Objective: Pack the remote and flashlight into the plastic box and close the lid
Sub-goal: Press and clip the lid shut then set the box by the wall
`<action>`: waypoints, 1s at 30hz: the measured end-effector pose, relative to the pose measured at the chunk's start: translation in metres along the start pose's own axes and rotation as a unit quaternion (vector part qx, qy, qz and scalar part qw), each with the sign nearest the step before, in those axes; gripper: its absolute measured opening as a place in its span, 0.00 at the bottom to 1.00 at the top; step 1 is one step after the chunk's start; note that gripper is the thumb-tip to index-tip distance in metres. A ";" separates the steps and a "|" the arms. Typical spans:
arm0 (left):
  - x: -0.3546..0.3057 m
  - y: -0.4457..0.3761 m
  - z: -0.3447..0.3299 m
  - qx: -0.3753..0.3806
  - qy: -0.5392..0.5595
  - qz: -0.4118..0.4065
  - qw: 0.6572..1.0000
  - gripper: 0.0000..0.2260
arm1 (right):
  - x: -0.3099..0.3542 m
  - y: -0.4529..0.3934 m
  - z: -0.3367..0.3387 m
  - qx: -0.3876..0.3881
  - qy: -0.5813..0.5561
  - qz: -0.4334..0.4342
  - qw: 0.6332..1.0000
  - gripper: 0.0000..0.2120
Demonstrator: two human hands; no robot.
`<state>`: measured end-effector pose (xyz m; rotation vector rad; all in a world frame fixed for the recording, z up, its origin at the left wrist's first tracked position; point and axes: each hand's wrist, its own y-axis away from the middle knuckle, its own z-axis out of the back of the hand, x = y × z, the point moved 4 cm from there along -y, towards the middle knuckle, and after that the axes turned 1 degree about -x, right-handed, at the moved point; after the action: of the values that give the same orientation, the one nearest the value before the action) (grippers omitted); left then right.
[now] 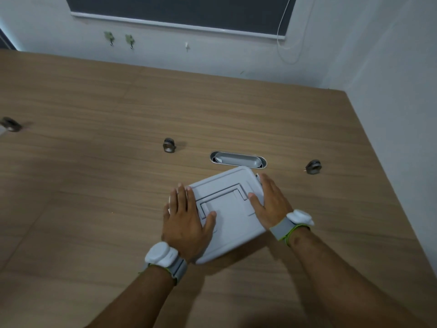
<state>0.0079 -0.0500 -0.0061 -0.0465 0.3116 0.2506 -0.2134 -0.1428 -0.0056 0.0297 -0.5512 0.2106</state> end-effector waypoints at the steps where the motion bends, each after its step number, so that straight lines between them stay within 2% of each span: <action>1: 0.001 -0.003 -0.001 0.001 -0.002 -0.005 1.000 0.40 | -0.001 0.000 -0.001 0.001 -0.006 -0.006 1.000 0.33; 10: 0.001 -0.024 0.002 0.012 0.004 -0.052 0.999 0.39 | -0.004 0.006 -0.002 -0.034 -0.021 -0.030 0.999 0.33; 20: 0.010 -0.046 0.008 0.075 0.015 -0.177 0.981 0.39 | 0.007 0.060 -0.008 -0.060 0.008 -0.131 0.990 0.37; 30: 0.017 -0.025 0.014 0.068 0.043 -0.212 0.974 0.38 | 0.018 0.101 -0.010 -0.058 0.006 -0.152 0.987 0.38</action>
<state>0.0343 -0.0694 0.0016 0.0132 0.3956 -0.1972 -0.2142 -0.0400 -0.0079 -0.0006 -0.5390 -0.1180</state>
